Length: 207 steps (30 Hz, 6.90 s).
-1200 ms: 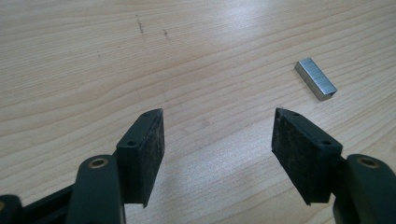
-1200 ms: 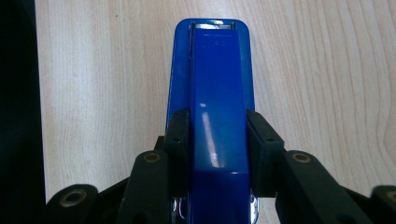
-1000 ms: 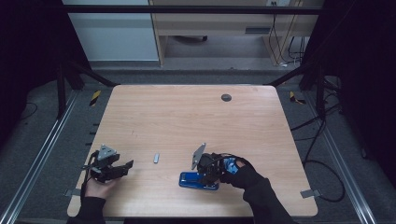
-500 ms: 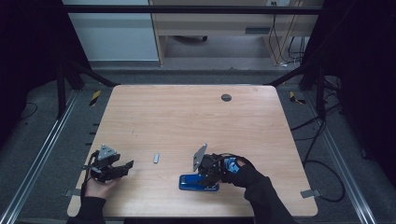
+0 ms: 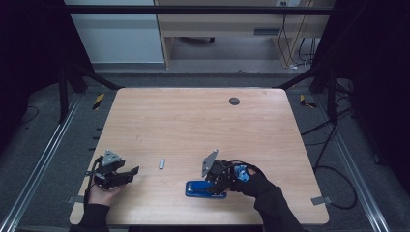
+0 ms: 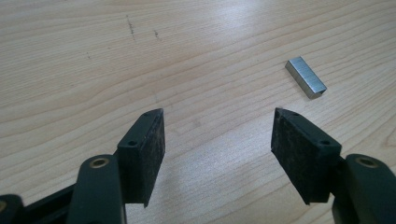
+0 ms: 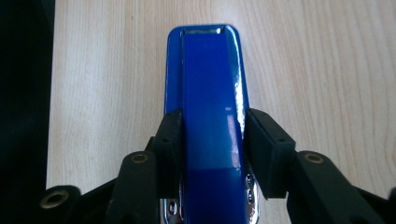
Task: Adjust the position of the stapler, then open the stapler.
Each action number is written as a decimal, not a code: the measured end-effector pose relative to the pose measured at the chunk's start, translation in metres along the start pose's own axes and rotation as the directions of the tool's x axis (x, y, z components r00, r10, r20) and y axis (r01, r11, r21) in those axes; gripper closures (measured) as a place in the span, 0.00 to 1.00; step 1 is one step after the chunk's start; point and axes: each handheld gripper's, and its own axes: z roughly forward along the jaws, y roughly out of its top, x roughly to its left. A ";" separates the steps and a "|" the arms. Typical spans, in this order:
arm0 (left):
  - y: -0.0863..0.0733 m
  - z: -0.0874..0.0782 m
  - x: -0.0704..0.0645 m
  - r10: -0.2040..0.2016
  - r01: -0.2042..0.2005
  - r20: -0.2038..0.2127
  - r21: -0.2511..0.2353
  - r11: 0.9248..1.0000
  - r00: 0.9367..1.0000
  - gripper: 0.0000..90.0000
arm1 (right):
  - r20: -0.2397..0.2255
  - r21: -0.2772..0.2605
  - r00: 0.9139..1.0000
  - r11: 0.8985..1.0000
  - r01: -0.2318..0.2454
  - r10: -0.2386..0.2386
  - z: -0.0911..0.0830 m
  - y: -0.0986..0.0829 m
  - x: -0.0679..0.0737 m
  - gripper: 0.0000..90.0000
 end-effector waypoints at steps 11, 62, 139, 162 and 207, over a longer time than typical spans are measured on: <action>0.002 -0.002 -0.001 0.001 -0.001 0.017 -0.012 1.000 1.000 0.41 | 0.068 -0.145 0.996 0.988 -0.050 0.060 -0.021 -0.006 0.007 0.60; 0.074 -0.006 -0.103 0.252 -0.227 0.232 -0.130 0.965 0.940 0.50 | 0.161 -0.512 0.871 0.794 -0.329 0.465 -0.058 -0.098 0.041 1.00; 0.088 0.053 -0.210 0.552 -0.639 0.496 0.007 0.769 0.670 0.49 | 0.115 -0.403 0.907 0.853 -0.330 0.405 -0.011 -0.091 0.057 1.00; 0.094 0.063 -0.219 0.583 -0.695 0.553 -0.009 0.719 0.595 0.61 | 0.117 -0.403 0.907 0.854 -0.329 0.405 -0.011 -0.091 0.057 1.00; 0.107 0.083 -0.219 0.609 -0.796 0.659 -0.025 0.605 0.441 0.72 | 0.131 -0.401 0.905 0.856 -0.326 0.405 -0.005 -0.088 0.056 1.00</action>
